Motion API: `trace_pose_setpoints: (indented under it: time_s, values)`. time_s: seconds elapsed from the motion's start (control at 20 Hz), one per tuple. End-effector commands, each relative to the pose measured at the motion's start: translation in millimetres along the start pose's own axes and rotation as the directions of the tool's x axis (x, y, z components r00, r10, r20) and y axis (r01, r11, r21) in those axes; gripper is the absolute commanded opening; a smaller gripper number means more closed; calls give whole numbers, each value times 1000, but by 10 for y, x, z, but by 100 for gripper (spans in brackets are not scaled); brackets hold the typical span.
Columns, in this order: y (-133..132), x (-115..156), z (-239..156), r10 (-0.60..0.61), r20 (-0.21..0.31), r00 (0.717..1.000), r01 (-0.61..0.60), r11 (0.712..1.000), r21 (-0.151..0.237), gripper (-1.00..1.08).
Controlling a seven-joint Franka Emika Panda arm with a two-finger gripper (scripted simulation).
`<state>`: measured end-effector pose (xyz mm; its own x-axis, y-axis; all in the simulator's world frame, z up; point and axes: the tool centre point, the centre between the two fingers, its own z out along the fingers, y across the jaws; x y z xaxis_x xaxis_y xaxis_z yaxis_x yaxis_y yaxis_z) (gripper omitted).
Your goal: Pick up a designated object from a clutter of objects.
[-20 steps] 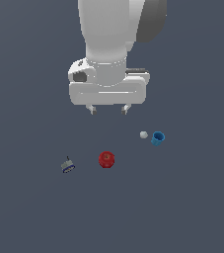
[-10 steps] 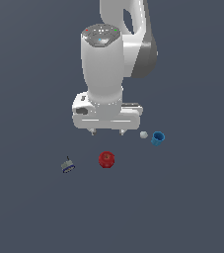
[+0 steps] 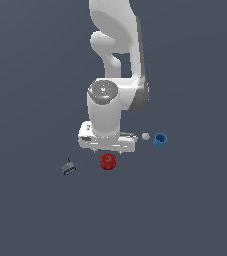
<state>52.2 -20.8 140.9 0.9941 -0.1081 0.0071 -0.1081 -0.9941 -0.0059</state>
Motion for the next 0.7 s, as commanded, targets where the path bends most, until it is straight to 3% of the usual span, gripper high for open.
trace_pose_setpoints:
  time_s: [0.0, 0.65]
  values:
    - [12, 3, 178, 10, 2, 1000, -10, 1000, -2, 100]
    - [30, -16, 464, 24, 8, 1000, -24, 1000, -6, 100]
